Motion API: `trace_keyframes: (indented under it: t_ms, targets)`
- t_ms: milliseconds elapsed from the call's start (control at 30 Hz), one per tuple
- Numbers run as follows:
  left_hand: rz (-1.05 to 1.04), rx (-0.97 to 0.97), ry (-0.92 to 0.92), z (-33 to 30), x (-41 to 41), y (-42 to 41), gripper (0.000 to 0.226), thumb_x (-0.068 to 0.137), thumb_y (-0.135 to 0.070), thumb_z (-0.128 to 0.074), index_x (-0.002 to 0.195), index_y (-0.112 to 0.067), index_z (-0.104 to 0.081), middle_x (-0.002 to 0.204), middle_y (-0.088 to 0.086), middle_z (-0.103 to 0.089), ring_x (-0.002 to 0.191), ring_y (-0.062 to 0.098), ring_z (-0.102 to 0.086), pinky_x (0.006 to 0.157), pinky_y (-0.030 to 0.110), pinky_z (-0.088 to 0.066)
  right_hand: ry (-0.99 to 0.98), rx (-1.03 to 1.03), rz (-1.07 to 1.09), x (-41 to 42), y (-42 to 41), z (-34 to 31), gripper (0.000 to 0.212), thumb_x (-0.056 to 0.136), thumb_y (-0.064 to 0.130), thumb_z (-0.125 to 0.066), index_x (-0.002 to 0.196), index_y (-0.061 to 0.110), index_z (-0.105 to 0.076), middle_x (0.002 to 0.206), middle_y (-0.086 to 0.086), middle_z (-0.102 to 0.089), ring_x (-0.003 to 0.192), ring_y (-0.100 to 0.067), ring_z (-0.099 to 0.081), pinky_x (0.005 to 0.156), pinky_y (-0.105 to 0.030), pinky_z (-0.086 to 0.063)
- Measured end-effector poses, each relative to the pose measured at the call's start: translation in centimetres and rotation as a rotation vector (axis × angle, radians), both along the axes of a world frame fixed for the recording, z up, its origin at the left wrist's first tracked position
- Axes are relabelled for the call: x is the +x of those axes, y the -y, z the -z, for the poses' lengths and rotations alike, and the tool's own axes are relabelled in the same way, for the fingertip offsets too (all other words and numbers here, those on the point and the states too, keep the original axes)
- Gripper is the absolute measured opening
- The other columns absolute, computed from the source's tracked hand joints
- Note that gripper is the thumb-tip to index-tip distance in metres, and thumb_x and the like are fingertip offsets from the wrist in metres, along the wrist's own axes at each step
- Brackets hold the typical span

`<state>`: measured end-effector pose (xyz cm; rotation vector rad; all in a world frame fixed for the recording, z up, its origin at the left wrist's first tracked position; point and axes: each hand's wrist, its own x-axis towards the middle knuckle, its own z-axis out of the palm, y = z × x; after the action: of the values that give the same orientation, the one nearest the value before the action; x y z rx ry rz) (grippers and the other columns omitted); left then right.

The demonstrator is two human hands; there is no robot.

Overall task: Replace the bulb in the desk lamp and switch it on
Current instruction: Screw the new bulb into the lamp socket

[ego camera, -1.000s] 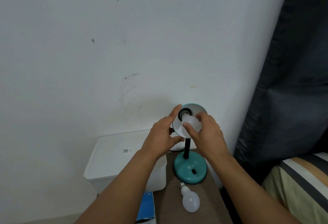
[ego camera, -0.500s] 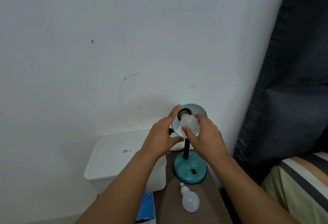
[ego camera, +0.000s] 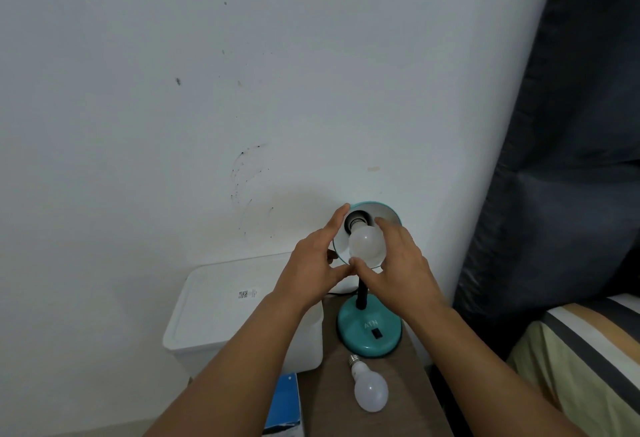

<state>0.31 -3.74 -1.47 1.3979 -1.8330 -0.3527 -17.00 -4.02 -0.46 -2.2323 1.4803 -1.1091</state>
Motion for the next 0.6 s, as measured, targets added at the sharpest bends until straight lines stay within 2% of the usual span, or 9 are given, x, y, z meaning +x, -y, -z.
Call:
trace_keyframes:
  t_ms: [100,267,400,467,533,600]
  targets:
    - [0.002,0.012,-0.012,0.04,0.03,0.03,0.103,0.081,-0.029,-0.082,0.149,-0.060,-0.012,0.118,-0.005,-0.064,0.094,0.013,-0.064,0.088,0.021,-0.055,-0.035,-0.052,-0.041,-0.02,0.20,0.25,0.057,0.085,0.031,-0.069,0.136,0.023,-0.044,0.135,0.003,-0.048,0.106,-0.021,-0.059,0.082,-0.028,-0.048]
    - [0.020,0.011,-0.033,-0.07,-0.02,-0.13,0.104,0.080,-0.025,-0.083,0.150,-0.059,-0.015,0.120,-0.008,-0.065,0.094,0.010,-0.062,0.088,0.022,-0.054,0.010,0.058,0.112,0.25,0.63,-0.38,0.059,0.086,0.049,-0.062,0.133,0.017,-0.049,0.127,-0.003,-0.058,0.114,-0.020,-0.056,0.091,-0.031,-0.044]
    - [0.009,0.004,-0.021,0.03,-0.04,-0.06,0.104,0.080,-0.027,-0.083,0.149,-0.061,-0.013,0.119,-0.008,-0.065,0.094,0.012,-0.063,0.088,0.020,-0.054,0.004,-0.007,0.005,-0.06,0.16,-0.28,0.064,0.082,0.041,-0.071,0.137,0.023,-0.042,0.132,0.004,-0.049,0.106,-0.017,-0.057,0.082,-0.027,-0.046]
    - [0.022,0.013,-0.040,-0.09,-0.05,-0.14,0.105,0.079,-0.025,-0.083,0.147,-0.062,-0.013,0.119,-0.008,-0.065,0.095,0.013,-0.064,0.089,0.022,-0.054,-0.039,-0.007,-0.005,-0.17,0.25,-0.18,0.060,0.084,0.036,-0.070,0.137,0.023,-0.044,0.135,0.003,-0.051,0.106,-0.018,-0.059,0.086,-0.029,-0.047]
    - [0.030,0.017,-0.055,-0.20,-0.09,-0.28,0.105,0.079,-0.025,-0.083,0.148,-0.062,-0.014,0.120,-0.008,-0.065,0.096,0.013,-0.064,0.089,0.025,-0.055,-0.025,0.049,0.050,-0.09,0.40,-0.36,0.055,0.087,0.041,-0.065,0.135,0.021,-0.047,0.132,0.000,-0.056,0.110,-0.019,-0.058,0.090,-0.030,-0.045]
    - [0.025,0.014,-0.056,-0.23,-0.15,-0.35,0.104,0.079,-0.024,-0.083,0.149,-0.060,-0.015,0.121,-0.007,-0.065,0.095,0.013,-0.064,0.089,0.025,-0.055,0.003,0.101,0.103,-0.02,0.56,-0.47,0.054,0.088,0.050,-0.060,0.131,0.018,-0.051,0.124,-0.003,-0.062,0.110,-0.020,-0.059,0.087,-0.029,-0.045]
